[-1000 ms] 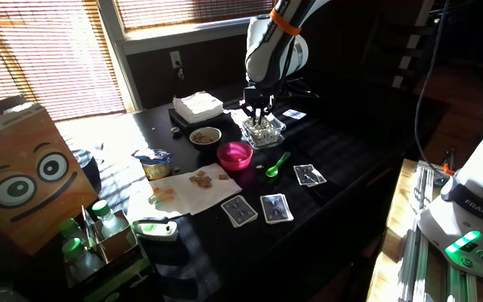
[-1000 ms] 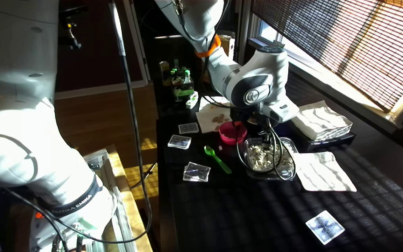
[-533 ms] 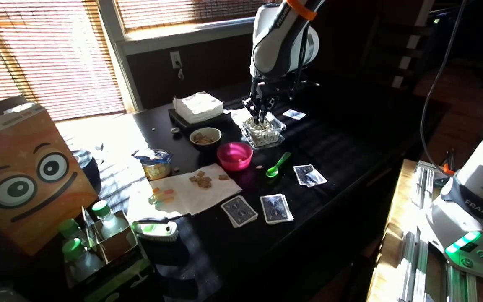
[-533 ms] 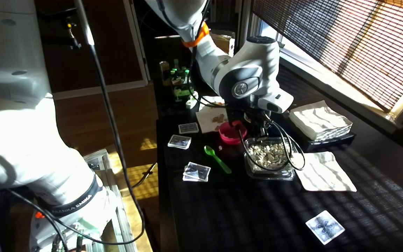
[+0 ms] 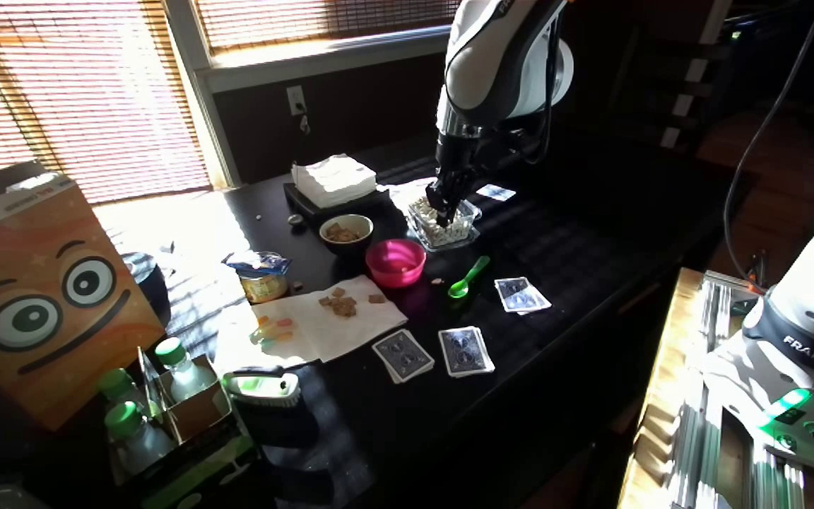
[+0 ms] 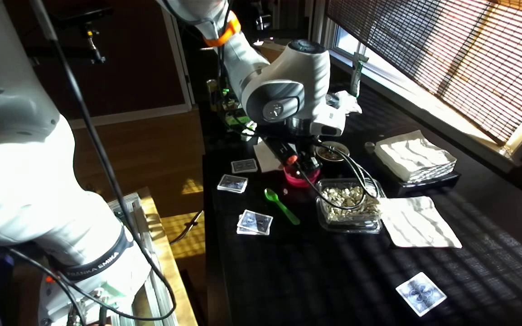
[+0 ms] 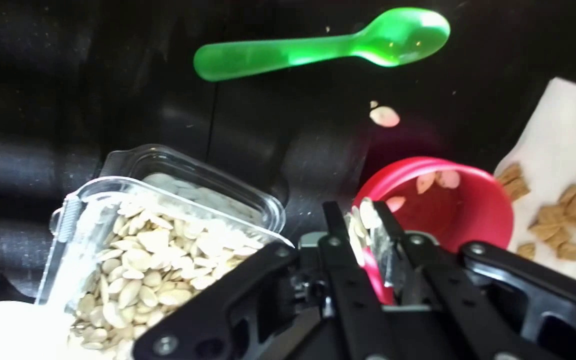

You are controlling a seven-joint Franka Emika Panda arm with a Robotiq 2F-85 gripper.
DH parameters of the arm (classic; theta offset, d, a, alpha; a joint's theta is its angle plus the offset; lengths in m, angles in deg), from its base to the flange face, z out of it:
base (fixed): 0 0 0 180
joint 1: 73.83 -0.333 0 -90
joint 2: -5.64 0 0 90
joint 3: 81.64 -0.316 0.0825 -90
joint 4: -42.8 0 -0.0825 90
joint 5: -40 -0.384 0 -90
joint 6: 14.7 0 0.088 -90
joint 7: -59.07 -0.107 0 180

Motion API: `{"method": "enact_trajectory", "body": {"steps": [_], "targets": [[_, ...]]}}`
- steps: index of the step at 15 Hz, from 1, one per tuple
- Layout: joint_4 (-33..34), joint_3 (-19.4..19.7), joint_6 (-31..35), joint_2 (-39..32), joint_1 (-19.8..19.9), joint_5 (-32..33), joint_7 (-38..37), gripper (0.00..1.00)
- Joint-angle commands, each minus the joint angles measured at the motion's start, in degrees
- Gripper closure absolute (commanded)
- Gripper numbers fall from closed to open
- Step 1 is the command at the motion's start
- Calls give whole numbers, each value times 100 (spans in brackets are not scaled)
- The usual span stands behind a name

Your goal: Put the white object on the green spoon, then put the spoon in the pink bowl

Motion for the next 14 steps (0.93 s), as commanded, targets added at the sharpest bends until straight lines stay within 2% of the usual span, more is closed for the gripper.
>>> {"method": "enact_trajectory", "body": {"steps": [1,7,11,14], "targets": [[-449,-333,-153,369,143,-671,1250,96],[-840,-328,-84,209,-26,-189,1601,96],[-925,-484,-130,157,-17,-496,1956,96],[-857,-576,-137,30,-45,-662,1800,96]]}}
